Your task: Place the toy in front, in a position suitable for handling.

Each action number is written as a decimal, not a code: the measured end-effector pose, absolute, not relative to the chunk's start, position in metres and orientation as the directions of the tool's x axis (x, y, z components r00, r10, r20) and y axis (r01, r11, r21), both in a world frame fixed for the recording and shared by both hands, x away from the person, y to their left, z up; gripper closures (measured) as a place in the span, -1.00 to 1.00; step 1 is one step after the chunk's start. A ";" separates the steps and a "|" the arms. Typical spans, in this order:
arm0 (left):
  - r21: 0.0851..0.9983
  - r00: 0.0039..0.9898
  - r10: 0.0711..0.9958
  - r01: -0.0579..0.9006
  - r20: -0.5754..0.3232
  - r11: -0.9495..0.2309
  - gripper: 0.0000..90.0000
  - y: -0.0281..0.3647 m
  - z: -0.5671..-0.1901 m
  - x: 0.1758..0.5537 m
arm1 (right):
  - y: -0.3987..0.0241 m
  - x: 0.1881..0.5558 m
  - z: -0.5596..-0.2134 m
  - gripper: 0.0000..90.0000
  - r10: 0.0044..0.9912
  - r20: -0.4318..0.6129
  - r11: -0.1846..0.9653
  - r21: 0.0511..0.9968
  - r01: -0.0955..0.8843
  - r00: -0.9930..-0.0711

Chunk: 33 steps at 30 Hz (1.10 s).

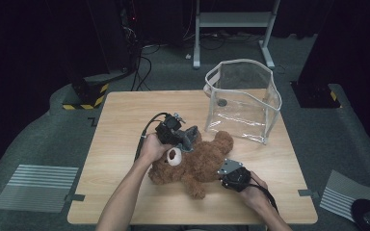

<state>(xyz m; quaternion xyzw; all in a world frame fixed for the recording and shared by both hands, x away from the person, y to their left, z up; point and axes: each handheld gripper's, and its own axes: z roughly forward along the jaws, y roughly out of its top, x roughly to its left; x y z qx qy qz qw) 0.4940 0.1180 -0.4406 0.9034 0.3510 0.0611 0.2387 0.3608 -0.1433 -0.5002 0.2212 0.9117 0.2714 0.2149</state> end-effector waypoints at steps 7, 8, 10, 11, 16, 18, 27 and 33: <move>0.509 0.719 0.694 0.614 -0.044 -0.604 0.78 0.129 -0.429 0.489 | -0.144 0.361 -0.501 0.44 0.518 -0.273 0.757 0.587 0.287 -0.810; 0.521 0.722 0.690 0.607 -0.046 -0.600 0.78 0.130 -0.425 0.486 | -0.144 0.361 -0.501 0.44 0.518 -0.273 0.758 0.585 0.287 -0.811; 0.551 0.730 0.681 0.594 -0.062 -0.586 0.78 0.132 -0.417 0.481 | -0.144 0.361 -0.501 0.44 0.518 -0.273 0.758 0.585 0.287 -0.811; 0.572 0.741 0.666 0.584 -0.087 -0.576 0.78 0.131 -0.413 0.478 | -0.144 0.361 -0.501 0.44 0.518 -0.273 0.758 0.586 0.287 -0.810; 0.528 0.776 0.626 0.565 -0.078 -0.634 0.78 0.111 -0.419 0.480 | -0.143 0.361 -0.501 0.44 0.519 -0.272 0.757 0.587 0.287 -0.811; 0.485 0.772 0.629 0.587 -0.095 -0.648 0.78 0.104 -0.430 0.489 | -0.143 0.361 -0.501 0.44 0.519 -0.274 0.757 0.588 0.287 -0.809; 0.435 0.726 0.685 0.635 -0.054 -0.638 0.78 0.119 -0.441 0.504 | -0.144 0.362 -0.500 0.44 0.519 -0.274 0.759 0.584 0.289 -0.810; 0.549 0.724 0.689 0.592 -0.040 -0.590 0.78 0.137 -0.407 0.481 | -0.143 0.363 -0.499 0.44 0.538 -0.258 0.745 0.592 0.309 -0.803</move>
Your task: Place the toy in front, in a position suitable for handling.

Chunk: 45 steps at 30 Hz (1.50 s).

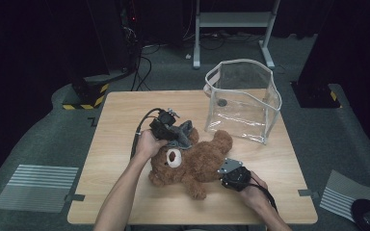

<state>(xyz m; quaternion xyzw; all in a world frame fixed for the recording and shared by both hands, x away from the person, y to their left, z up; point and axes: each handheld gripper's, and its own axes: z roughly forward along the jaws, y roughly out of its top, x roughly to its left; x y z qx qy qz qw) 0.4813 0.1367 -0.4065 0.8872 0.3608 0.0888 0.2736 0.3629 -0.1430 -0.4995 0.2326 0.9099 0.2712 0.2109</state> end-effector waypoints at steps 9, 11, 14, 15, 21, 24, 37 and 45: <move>0.600 0.775 0.628 0.536 -0.070 -0.594 0.79 0.135 -0.379 0.445 | -0.130 0.371 -0.498 0.46 0.596 -0.227 0.711 0.594 0.376 -0.770; 0.580 0.786 0.613 0.533 -0.072 -0.615 0.78 0.132 -0.382 0.440 | -0.127 0.373 -0.498 0.46 0.606 -0.226 0.706 0.596 0.383 -0.763; 0.553 0.794 0.603 0.537 -0.076 -0.637 0.78 0.130 -0.393 0.434 | -0.127 0.373 -0.498 0.46 0.614 -0.218 0.699 0.596 0.395 -0.759; 0.552 0.795 0.602 0.539 -0.082 -0.637 0.79 0.131 -0.395 0.433 | -0.127 0.373 -0.498 0.47 0.613 -0.219 0.701 0.594 0.395 -0.759; 0.560 0.782 0.620 0.540 -0.059 -0.628 0.79 0.141 -0.393 0.433 | -0.128 0.373 -0.498 0.49 0.620 -0.209 0.693 0.597 0.404 -0.756; 0.569 0.775 0.631 0.536 -0.036 -0.624 0.79 0.146 -0.390 0.429 | -0.129 0.372 -0.498 0.49 0.618 -0.215 0.697 0.595 0.400 -0.756; 0.591 0.699 0.715 0.581 -0.010 -0.560 0.79 0.185 -0.392 0.389 | -0.128 0.374 -0.500 0.51 0.630 -0.202 0.688 0.594 0.417 -0.750; 0.580 0.624 0.781 0.649 -0.036 -0.492 0.78 0.213 -0.413 0.392 | -0.123 0.374 -0.500 0.50 0.657 -0.210 0.666 0.610 0.428 -0.724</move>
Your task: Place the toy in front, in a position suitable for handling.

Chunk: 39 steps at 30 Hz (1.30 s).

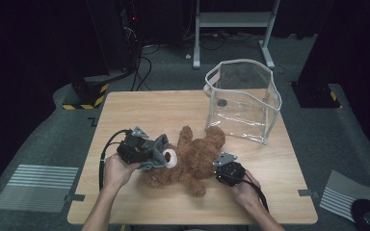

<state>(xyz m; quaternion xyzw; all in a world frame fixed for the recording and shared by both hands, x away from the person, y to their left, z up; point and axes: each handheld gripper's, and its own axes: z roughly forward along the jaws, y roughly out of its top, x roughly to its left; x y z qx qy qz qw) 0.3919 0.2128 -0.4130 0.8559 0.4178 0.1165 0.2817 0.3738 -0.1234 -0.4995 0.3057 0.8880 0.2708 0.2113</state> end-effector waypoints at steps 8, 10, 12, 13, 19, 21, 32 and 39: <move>0.618 0.601 0.798 0.642 -0.039 -0.453 0.77 0.220 -0.413 0.352 | -0.119 0.376 -0.501 0.50 0.673 -0.209 0.659 0.606 0.446 -0.709; 0.624 0.600 0.798 0.645 -0.056 -0.442 0.77 0.219 -0.417 0.343 | -0.119 0.377 -0.500 0.50 0.672 -0.210 0.661 0.604 0.446 -0.711; 0.617 0.597 0.800 0.651 -0.055 -0.442 0.77 0.217 -0.423 0.340 | -0.118 0.378 -0.501 0.50 0.672 -0.209 0.660 0.604 0.447 -0.710; 0.613 0.591 0.805 0.652 -0.044 -0.445 0.77 0.216 -0.426 0.340 | -0.118 0.378 -0.501 0.50 0.673 -0.208 0.659 0.605 0.447 -0.710; 0.582 0.568 0.823 0.676 -0.021 -0.452 0.78 0.217 -0.443 0.344 | -0.118 0.379 -0.500 0.50 0.674 -0.209 0.657 0.607 0.447 -0.709; 0.572 0.562 0.827 0.683 -0.015 -0.454 0.78 0.220 -0.445 0.341 | -0.118 0.379 -0.500 0.50 0.677 -0.204 0.655 0.606 0.452 -0.707; 0.557 0.553 0.833 0.699 -0.022 -0.449 0.77 0.216 -0.462 0.336 | -0.118 0.380 -0.500 0.50 0.673 -0.208 0.659 0.606 0.447 -0.710; 0.545 0.540 0.842 0.702 0.013 -0.459 0.78 0.213 -0.466 0.372 | -0.116 0.380 -0.500 0.49 0.665 -0.202 0.663 0.603 0.444 -0.719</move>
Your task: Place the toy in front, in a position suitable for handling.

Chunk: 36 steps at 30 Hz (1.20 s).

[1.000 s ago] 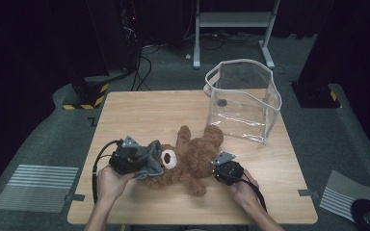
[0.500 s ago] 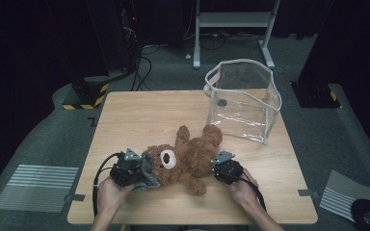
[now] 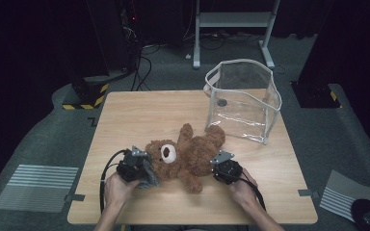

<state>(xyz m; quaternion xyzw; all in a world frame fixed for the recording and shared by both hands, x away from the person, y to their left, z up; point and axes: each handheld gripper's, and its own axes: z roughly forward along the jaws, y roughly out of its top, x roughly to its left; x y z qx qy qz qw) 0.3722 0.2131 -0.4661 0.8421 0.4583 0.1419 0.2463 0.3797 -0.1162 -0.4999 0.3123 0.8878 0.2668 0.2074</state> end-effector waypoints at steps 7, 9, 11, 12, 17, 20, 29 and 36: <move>0.543 0.502 0.864 0.718 0.028 -0.435 0.78 0.216 -0.461 0.396 | -0.110 0.383 -0.499 0.48 0.657 -0.182 0.661 0.606 0.443 -0.732; 0.555 0.502 0.865 0.715 0.016 -0.426 0.78 0.218 -0.457 0.389 | -0.110 0.383 -0.499 0.47 0.657 -0.180 0.662 0.602 0.446 -0.733; 0.574 0.506 0.862 0.710 -0.012 -0.409 0.77 0.221 -0.453 0.378 | -0.112 0.383 -0.499 0.47 0.656 -0.183 0.664 0.601 0.445 -0.732; 0.583 0.509 0.861 0.707 -0.025 -0.401 0.77 0.224 -0.451 0.372 | -0.112 0.382 -0.500 0.47 0.658 -0.184 0.664 0.600 0.447 -0.730; 0.625 0.540 0.838 0.682 -0.081 -0.379 0.77 0.225 -0.442 0.346 | -0.112 0.382 -0.500 0.48 0.658 -0.191 0.665 0.601 0.443 -0.729; 0.636 0.579 0.814 0.648 -0.053 -0.419 0.77 0.207 -0.438 0.339 | -0.111 0.382 -0.500 0.48 0.659 -0.187 0.662 0.605 0.444 -0.728; 0.567 0.606 0.796 0.657 -0.004 -0.497 0.78 0.188 -0.461 0.351 | -0.112 0.381 -0.501 0.48 0.646 -0.195 0.675 0.597 0.433 -0.738; 0.528 0.626 0.779 0.651 0.033 -0.545 0.78 0.190 -0.468 0.342 | -0.113 0.381 -0.501 0.48 0.640 -0.196 0.681 0.592 0.431 -0.743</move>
